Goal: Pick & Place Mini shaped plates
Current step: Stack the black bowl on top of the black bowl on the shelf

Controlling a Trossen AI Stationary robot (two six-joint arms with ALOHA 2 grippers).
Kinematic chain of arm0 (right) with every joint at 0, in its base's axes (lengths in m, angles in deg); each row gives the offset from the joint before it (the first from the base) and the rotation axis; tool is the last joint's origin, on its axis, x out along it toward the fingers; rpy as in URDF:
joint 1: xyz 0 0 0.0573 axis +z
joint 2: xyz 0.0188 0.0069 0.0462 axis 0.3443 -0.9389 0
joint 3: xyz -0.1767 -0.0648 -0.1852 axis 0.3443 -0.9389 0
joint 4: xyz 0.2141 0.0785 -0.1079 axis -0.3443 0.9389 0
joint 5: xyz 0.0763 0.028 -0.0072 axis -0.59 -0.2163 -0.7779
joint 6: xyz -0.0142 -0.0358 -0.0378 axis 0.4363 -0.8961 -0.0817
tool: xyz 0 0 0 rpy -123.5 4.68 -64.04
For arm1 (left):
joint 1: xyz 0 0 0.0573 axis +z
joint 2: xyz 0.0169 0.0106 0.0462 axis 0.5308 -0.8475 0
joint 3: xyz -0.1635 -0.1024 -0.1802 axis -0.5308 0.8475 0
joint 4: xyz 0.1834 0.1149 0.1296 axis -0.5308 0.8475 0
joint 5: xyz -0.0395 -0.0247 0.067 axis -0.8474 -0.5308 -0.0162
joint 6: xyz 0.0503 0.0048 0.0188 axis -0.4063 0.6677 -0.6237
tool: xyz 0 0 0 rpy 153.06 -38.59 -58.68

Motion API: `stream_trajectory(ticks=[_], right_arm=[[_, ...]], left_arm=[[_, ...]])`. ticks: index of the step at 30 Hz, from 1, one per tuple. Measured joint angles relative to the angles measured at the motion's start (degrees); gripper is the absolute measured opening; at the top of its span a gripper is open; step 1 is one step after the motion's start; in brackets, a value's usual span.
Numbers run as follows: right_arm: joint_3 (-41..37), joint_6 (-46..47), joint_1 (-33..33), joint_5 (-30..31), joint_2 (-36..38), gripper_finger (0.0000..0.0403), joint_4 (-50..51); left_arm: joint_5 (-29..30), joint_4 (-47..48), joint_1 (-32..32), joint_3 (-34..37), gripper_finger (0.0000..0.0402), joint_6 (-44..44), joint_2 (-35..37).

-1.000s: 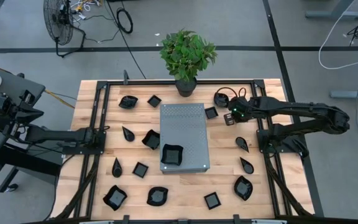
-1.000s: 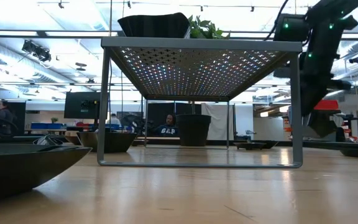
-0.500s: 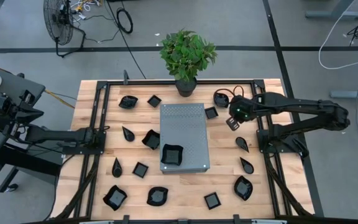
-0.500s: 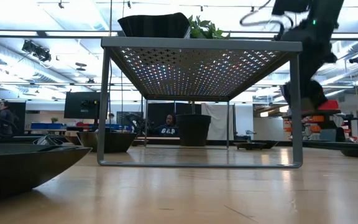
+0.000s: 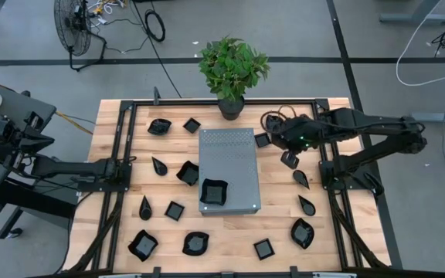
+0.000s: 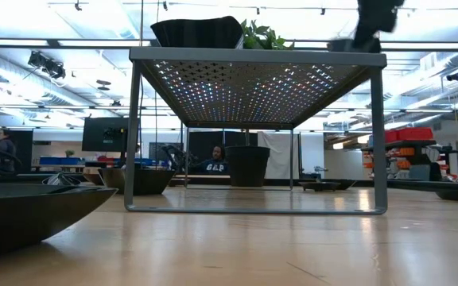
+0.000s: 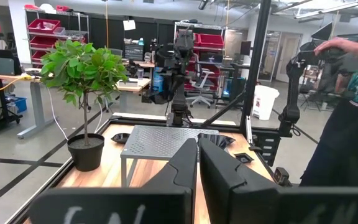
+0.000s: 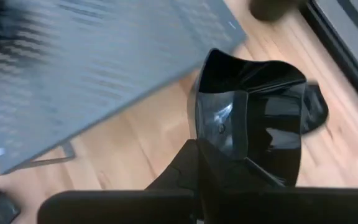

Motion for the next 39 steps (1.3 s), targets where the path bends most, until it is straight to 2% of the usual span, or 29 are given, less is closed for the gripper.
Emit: stream_trajectory(ticks=[12,20,25,34,39], right_arm=[[17.2,-19.3,8.8,-0.7,-12.9,0.0,0.1],[26.4,-34.1,13.6,-5.8,-20.6,0.0,-0.2],[28.3,-46.8,16.7,-6.5,-23.4,0.0,-1.7],[28.3,-81.5,20.7,-6.3,-25.1,0.0,-3.5],[28.3,-88.1,20.8,-6.3,-26.5,0.0,-5.4]], left_arm=[[0.0,0.0,0.0,0.0,0.0023,0.0,0.0],[0.0,0.0,0.0,0.0,0.0023,0.0,0.0],[0.0,0.0,0.0,0.0,0.0023,0.0,0.0],[0.0,0.0,0.0,0.0,0.0023,0.0,0.0],[0.0,0.0,0.0,0.0,0.0023,0.0,0.0]])
